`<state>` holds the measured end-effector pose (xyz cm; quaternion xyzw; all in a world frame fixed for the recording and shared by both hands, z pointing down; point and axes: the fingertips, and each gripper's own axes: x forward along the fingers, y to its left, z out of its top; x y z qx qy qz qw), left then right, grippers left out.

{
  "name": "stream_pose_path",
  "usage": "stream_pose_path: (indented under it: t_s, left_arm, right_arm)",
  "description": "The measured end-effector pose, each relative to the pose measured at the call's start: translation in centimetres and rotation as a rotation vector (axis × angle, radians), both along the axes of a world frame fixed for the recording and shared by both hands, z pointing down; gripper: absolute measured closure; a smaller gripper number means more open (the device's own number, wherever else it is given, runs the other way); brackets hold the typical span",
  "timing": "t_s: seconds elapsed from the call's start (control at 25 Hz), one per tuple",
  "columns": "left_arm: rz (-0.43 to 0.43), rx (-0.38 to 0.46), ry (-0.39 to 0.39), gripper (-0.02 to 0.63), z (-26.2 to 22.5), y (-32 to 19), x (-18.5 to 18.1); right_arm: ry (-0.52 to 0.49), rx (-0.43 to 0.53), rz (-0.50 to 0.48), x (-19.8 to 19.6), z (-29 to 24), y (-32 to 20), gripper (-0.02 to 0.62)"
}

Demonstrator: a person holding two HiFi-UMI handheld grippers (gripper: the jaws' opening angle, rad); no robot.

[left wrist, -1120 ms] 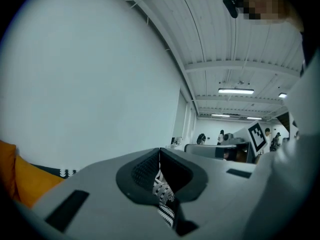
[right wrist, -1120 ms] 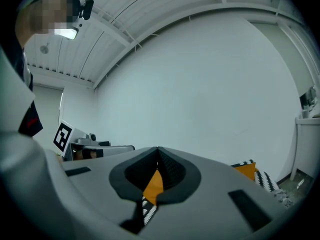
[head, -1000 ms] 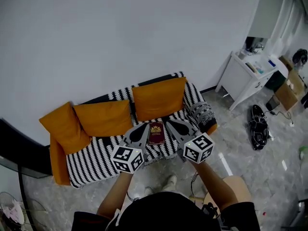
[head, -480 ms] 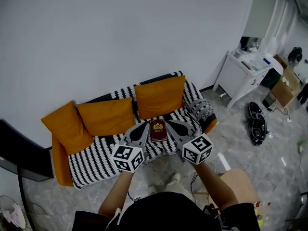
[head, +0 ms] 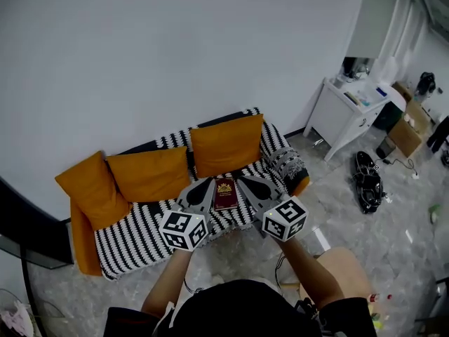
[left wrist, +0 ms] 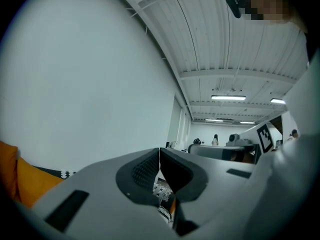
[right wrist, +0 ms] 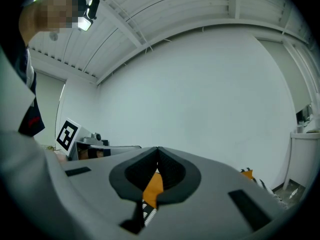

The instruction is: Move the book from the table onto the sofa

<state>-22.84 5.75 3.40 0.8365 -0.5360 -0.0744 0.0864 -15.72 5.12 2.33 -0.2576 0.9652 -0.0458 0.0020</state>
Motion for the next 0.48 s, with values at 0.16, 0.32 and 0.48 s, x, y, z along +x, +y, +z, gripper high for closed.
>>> stream_pose_path:
  t_s: [0.16,0.32,0.48]
  left_arm:
    - [-0.004,-0.005,0.003,0.589,0.0,-0.6,1.2]
    - [0.002,-0.007,-0.003,0.589,-0.5,-0.9,2.9]
    - [-0.006,-0.005,-0.007,0.589,-0.6,-0.9,3.7]
  right_arm:
    - [0.005,0.008,0.005,1.5,-0.3,-0.5,0.578]
    - [-0.001,0.004,0.004,3.2,-0.7,-0.8,0.578]
    - [0.01,0.003,-0.003,4.3,-0.6,-0.9,0.578]
